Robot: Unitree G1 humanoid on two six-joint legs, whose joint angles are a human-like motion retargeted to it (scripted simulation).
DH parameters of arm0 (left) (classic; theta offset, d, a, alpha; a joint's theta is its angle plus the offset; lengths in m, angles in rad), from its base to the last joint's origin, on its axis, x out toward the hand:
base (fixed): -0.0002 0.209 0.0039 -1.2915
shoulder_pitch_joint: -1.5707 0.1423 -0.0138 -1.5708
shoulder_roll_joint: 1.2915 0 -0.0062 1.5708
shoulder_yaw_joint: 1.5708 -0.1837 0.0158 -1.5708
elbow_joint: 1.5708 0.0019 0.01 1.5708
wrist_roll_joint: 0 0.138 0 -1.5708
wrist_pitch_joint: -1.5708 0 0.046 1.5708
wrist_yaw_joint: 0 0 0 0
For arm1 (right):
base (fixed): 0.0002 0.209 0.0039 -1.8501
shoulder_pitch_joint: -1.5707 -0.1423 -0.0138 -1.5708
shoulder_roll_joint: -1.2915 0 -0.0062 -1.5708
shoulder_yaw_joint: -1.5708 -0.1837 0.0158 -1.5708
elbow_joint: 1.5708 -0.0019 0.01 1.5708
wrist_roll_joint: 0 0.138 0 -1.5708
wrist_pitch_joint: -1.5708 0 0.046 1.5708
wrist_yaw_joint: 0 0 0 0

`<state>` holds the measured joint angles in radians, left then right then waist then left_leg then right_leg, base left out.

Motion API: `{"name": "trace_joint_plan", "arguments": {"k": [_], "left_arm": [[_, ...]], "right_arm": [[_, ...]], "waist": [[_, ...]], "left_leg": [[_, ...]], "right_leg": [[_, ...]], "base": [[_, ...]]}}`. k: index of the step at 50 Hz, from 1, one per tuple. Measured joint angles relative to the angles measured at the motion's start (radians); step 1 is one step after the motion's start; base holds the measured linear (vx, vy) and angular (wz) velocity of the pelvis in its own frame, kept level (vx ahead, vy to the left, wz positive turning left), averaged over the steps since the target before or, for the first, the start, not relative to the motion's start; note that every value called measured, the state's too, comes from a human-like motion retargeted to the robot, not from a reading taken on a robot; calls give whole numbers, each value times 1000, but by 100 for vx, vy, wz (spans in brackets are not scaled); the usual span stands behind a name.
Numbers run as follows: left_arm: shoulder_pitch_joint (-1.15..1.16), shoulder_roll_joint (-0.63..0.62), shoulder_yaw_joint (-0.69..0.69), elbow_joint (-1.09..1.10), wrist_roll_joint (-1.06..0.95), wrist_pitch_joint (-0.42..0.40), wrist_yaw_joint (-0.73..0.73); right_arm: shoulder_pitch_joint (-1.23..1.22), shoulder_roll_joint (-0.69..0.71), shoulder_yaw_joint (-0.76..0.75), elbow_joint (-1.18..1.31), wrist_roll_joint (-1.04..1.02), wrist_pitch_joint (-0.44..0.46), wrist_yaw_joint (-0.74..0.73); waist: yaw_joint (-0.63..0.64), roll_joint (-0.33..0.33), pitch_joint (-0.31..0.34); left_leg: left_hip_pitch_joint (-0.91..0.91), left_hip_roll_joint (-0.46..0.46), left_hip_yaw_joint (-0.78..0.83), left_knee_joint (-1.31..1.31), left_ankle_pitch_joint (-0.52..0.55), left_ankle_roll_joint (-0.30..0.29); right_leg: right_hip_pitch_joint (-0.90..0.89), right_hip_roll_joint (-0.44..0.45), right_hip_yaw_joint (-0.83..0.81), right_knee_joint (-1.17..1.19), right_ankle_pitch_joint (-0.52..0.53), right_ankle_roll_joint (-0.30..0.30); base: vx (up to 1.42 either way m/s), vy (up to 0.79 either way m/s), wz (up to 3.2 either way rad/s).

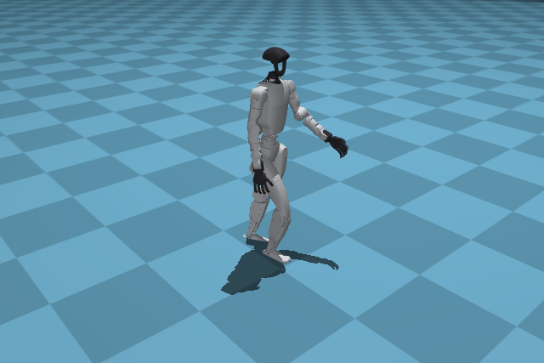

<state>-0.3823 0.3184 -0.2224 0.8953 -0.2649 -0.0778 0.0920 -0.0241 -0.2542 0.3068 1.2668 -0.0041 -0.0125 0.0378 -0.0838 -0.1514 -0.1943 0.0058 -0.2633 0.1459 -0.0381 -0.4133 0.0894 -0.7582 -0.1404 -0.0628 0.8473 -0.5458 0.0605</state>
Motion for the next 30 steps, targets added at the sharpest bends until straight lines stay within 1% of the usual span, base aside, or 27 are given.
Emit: {"name": "trace_joint_plan", "arguments": {"k": [3,5,8,10,12,15,17,19,20,22,25,27,30], "left_arm": [[2,-8,-15,-29,13,-10,-19],[16,-15,-25,-36,19,-11,-39],[65,-33,-39,-14,28,-5,-75],[110,-46,-46,23,41,3,-100],[162,-57,-51,80,63,15,-122],[237,-65,-56,187,110,39,-148],[280,-68,-56,257,145,56,-159],[317,-64,-50,318,178,70,-168],[328,-59,-43,347,194,75,-173],[386,-54,-33,372,204,83,-172],[453,-36,-3,382,202,87,-177],[494,-32,14,379,189,84,-175],[537,-33,32,373,166,78,-171]], "right_arm": [[40,1,-20,6,7,3,4],[61,5,-30,9,11,3,7],[67,13,-35,2,14,-2,2],[57,22,-35,-6,12,-5,-7],[37,35,-29,-19,10,-8,-20],[-15,55,-12,-54,1,-10,-41],[-65,60,3,-85,-4,-9,-56],[-128,61,13,-115,-6,-5,-70],[-169,61,15,-128,-4,0,-76],[-218,57,22,-157,-1,-2,-94],[-310,48,21,-197,13,1,-113],[-351,41,21,-225,22,-2,-122],[-395,34,22,-263,32,-9,-127]], "waist": [[-2,-6,-25],[5,0,-42],[17,10,-54],[26,16,-53],[39,31,-42],[78,77,-26],[115,101,-27],[148,106,-36],[161,105,-44],[190,98,-47],[203,64,-50],[209,50,-56],[207,30,-71]], "left_leg": [[20,-1,6,-3,-6,-3],[24,13,-4,26,-29,-1],[4,43,-12,167,-83,-5],[-41,73,-9,345,-127,-17],[-127,131,4,622,-166,-38],[-301,270,14,1082,-174,-66],[-416,352,10,1284,-175,-61],[-531,403,2,1392,-192,-41],[-594,422,-3,1420,-202,-30],[-667,435,-5,1408,-234,-13],[-745,395,-2,1254,-239,3],[-766,357,-6,1100,-225,-1],[-764,286,-16,849,-174,-15]], "right_leg": [[1,38,33,-108,13,22],[27,65,41,-149,34,20],[86,92,44,-161,60,6],[133,108,42,-159,63,-8],[176,137,28,-157,54,-30],[214,217,-9,-166,31,-74],[225,266,-21,-187,20,-96],[245,296,-21,-241,22,-107],[261,308,-19,-297,37,-109],[275,313,-16,-296,18,-105],[334,287,-6,-386,30,-90],[366,268,-3,-432,37,-81],[399,232,-9,-479,40,-67]], "base": [[18,-2,1],[17,-3,-7],[16,-4,-2],[14,-6,4],[12,-7,-2],[12,-6,-23],[18,-3,-35],[23,-1,-26],[26,1,-21],[28,3,-9],[31,5,19],[31,6,27],[29,7,37]]}}
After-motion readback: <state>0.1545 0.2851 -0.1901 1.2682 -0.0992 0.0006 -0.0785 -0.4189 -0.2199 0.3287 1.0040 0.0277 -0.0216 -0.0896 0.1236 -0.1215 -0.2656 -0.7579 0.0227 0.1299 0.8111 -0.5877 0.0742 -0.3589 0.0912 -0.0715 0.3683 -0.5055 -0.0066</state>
